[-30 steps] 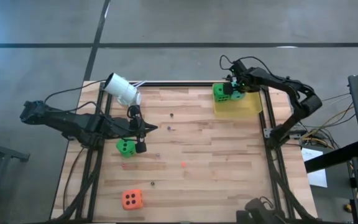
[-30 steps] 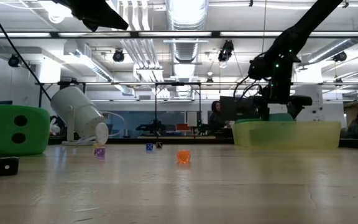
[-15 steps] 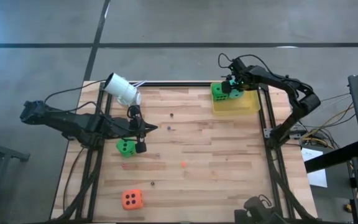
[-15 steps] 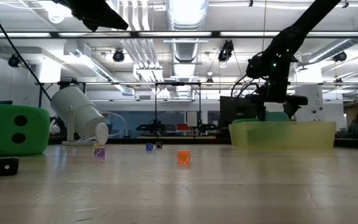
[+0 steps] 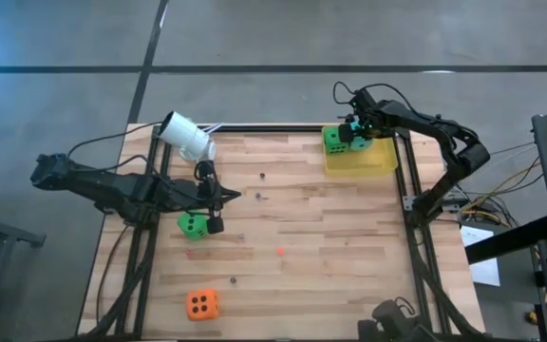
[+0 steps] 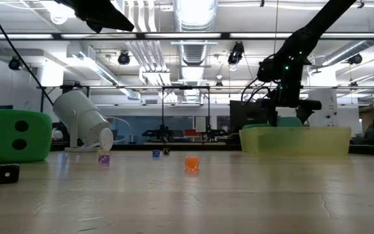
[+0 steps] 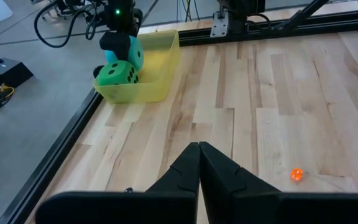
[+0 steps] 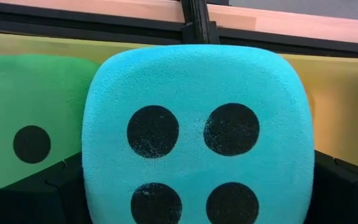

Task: Pick & Place Dice
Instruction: Put the large light blue dice into the yellow transparent bin

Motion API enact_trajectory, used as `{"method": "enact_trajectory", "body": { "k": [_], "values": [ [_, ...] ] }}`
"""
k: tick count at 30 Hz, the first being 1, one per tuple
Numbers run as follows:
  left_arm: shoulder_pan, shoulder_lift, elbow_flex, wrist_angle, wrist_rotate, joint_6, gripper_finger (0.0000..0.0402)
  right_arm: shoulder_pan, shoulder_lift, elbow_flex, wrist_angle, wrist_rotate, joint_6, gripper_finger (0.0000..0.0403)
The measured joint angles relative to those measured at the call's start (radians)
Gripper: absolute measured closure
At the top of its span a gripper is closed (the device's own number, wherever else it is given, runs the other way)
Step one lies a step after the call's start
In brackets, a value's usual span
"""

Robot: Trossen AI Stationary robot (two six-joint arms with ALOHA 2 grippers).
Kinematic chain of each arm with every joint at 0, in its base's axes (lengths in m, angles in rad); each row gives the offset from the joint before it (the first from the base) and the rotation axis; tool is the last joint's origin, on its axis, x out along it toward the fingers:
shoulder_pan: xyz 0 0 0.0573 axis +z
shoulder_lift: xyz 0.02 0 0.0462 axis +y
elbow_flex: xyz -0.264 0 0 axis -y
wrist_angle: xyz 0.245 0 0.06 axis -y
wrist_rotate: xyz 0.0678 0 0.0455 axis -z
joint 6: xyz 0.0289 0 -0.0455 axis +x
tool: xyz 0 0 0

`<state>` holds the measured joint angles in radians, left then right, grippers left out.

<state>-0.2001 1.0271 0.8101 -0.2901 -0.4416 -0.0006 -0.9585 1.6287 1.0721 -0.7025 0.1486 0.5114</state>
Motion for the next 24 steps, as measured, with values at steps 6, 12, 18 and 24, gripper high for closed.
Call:
{"method": "enact_trajectory", "body": {
  "k": [6, 12, 18, 24],
  "values": [
    [0.000, 0.000, 0.000, 0.000, 0.000, 0.000, 0.0390, 0.000, 0.000, 0.000, 0.002, 0.000, 0.000, 0.0025],
    [0.000, 0.000, 0.000, 0.000, 0.000, 0.000, 0.0390, 0.000, -0.001, 0.000, 0.002, 0.000, 0.000, 0.0025],
    [0.000, 0.000, 0.000, 0.000, 0.000, 0.000, 0.0390, 0.000, -0.001, -0.001, 0.002, -0.001, -0.014, 0.0025],
    [0.000, 0.000, 0.000, 0.000, 0.000, 0.000, 0.0390, 0.000, -0.001, -0.001, 0.003, 0.000, -0.014, 0.0025]
  ]
}}
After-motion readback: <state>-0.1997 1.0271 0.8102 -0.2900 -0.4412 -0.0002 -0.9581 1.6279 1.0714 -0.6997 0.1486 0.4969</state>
